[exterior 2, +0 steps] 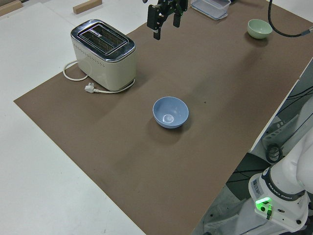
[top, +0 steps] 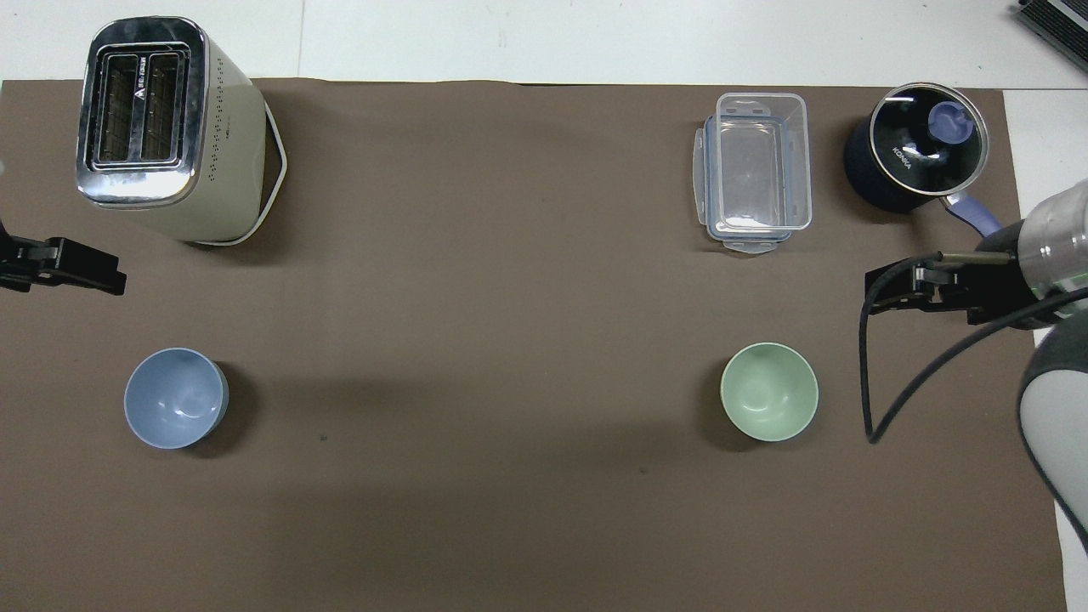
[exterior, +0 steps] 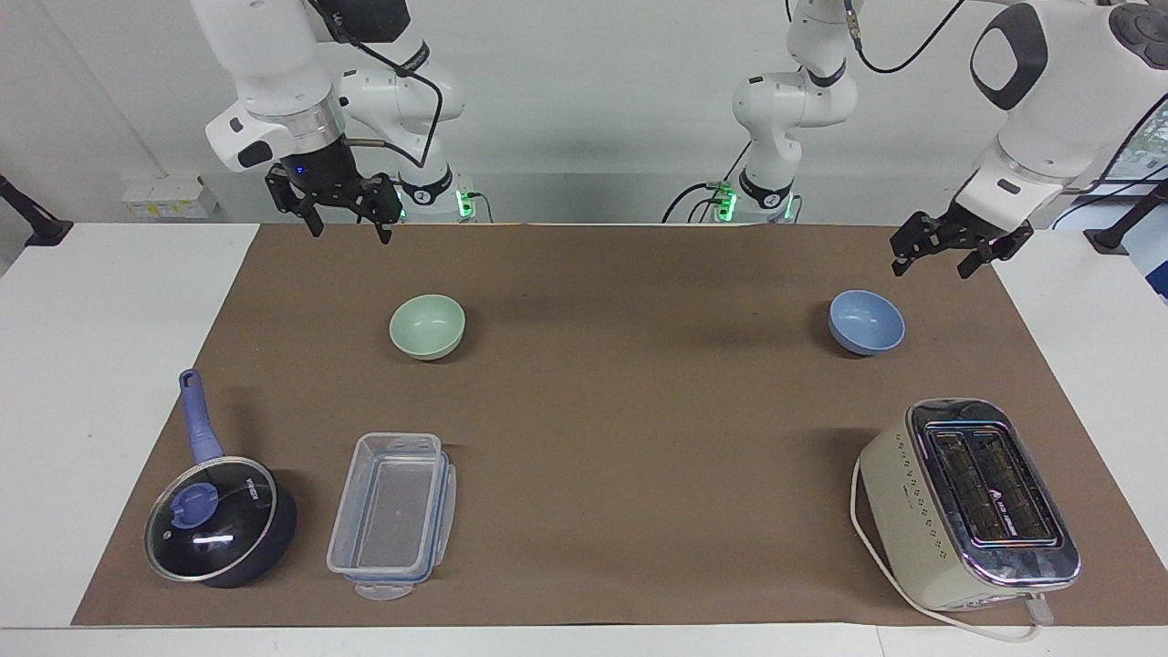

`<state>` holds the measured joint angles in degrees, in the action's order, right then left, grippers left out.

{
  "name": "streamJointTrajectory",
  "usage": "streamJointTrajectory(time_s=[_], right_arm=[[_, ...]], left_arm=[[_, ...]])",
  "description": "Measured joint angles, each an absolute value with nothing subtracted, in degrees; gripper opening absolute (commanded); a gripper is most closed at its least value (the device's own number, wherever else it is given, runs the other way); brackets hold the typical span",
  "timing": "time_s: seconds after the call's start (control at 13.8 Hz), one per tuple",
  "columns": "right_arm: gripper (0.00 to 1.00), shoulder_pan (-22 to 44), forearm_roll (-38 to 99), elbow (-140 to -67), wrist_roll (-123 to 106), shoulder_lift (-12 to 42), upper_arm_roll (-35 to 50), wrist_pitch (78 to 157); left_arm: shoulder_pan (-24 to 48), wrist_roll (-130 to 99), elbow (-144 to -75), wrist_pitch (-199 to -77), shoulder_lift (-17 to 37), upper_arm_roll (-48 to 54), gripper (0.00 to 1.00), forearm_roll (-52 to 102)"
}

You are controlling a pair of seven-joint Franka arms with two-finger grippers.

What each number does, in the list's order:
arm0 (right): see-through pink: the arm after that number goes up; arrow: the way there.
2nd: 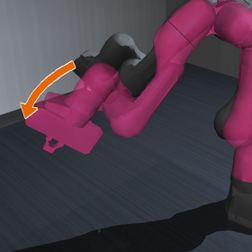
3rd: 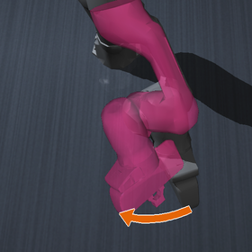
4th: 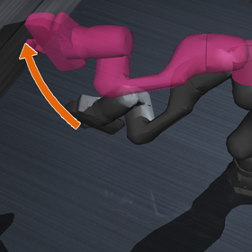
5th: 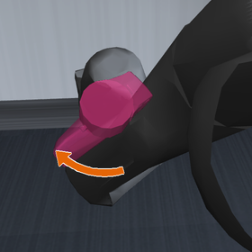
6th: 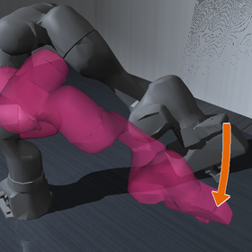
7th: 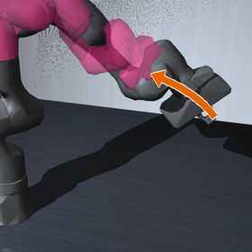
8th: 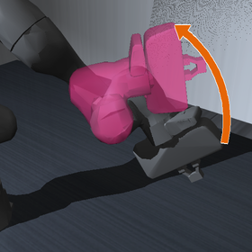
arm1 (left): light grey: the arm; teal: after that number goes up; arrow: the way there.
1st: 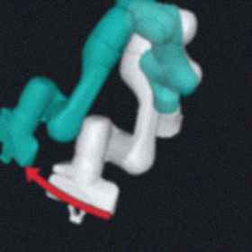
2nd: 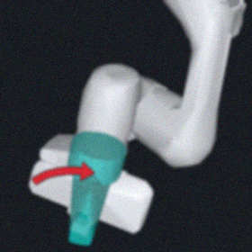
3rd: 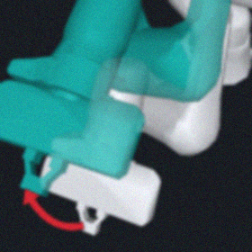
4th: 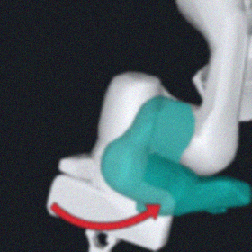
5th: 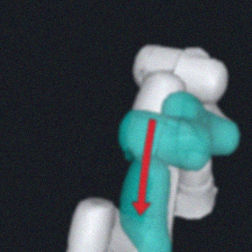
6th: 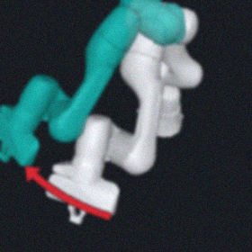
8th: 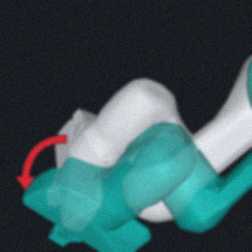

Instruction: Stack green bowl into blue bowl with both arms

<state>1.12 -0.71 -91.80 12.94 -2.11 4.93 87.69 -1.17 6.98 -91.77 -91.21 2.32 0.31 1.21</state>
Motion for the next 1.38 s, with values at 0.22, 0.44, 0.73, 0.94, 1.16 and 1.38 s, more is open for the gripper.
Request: streamJointTrajectory(time_s=[0.22, 0.44, 0.73, 0.94, 1.16, 1.38], right_arm=[[1.0, 1.1, -0.7, -91.8, 12.3, -2.1, 4.9, 87.8], [1.0, 1.0, -0.7, -91.8, 10.6, -2.1, 4.9, 88.1], [1.0, 1.0, -0.7, -91.8, 10.4, -2.1, 4.8, 88.1], [1.0, 1.0, -0.7, -91.8, 10.4, -2.1, 4.8, 88.1], [1.0, 1.0, -0.7, -91.8, 10.4, -2.1, 4.8, 88.1], [1.0, 1.0, -0.7, -91.8, 10.4, -2.1, 4.7, 88.1]], left_arm=[[-3.2, 9.9, -94.2, -94.7, 2.3, 0.2, 1.0, 1.2], [-4.4, 12.1, -96.6, -97.0, 2.3, 0.1, 1.0, 1.2], [-6.5, 15.4, -100.7, -100.8, 2.3, 0.1, 1.0, 1.2], [-7.6, 16.6, -103.7, -102.5, 2.3, 0.1, 1.0, 1.2], [-8.3, 16.7, -107.2, -104.4, 2.3, 0.1, 1.0, 1.2], [-9.4, 18.2, -111.1, -106.7, 2.3, 0.1, 1.0, 1.2]])
